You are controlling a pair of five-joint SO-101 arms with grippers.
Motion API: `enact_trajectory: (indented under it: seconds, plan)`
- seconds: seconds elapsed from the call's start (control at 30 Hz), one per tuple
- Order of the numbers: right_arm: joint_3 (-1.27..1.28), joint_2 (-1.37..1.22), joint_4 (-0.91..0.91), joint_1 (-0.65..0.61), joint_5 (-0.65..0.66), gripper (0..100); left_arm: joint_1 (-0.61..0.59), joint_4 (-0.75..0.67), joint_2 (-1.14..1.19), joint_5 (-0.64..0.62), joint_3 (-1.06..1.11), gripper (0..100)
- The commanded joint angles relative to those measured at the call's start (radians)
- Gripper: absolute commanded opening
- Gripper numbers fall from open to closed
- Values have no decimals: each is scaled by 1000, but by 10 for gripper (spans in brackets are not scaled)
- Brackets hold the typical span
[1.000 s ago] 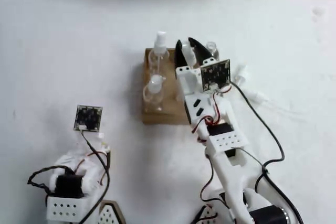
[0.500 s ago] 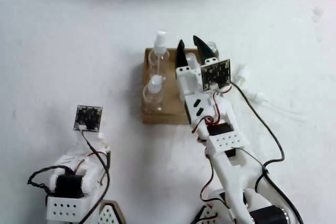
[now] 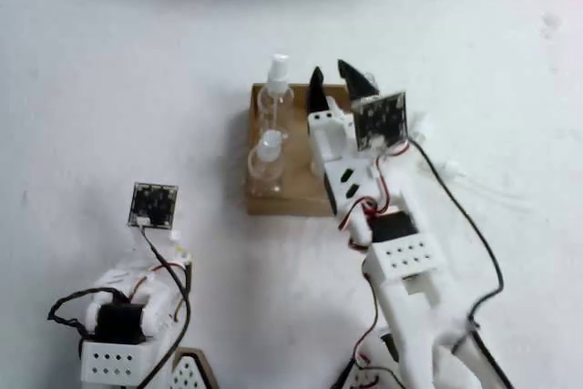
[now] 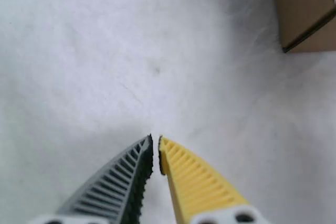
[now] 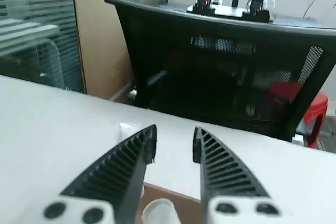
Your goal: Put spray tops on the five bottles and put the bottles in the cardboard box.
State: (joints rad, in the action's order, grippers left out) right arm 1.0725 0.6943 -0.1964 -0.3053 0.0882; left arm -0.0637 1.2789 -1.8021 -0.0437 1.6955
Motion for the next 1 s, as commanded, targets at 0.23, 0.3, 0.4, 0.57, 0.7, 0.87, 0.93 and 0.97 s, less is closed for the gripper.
enact_trajectory:
  seconds: [0.23, 0.3, 0.4, 0.57, 0.7, 0.87, 0.93, 0.97]
  plan:
    - [-387, 54, 788, -10, -78, 230, 10, -3, -1, 11, -2, 24]
    - [-422, -10, 820, -25, -81, 230, 10, -3, -1, 11, -2, 24]
    - [-486, -104, 840, -38, -83, 230, 10, -3, -1, 11, -2, 24]
    - [-548, -206, 845, -47, -83, 230, 10, -3, -1, 11, -2, 24]
    - [-546, -242, 843, -39, -80, 230, 10, -3, -1, 11, -2, 24]
    - [-546, -251, 869, -38, -77, 230, 10, -3, -1, 11, -2, 24]
    - [-546, -248, 878, -38, -77, 228, 10, -3, -1, 11, -2, 24]
    - [-546, -251, 878, -38, -77, 220, 10, -3, -1, 11, -2, 24]
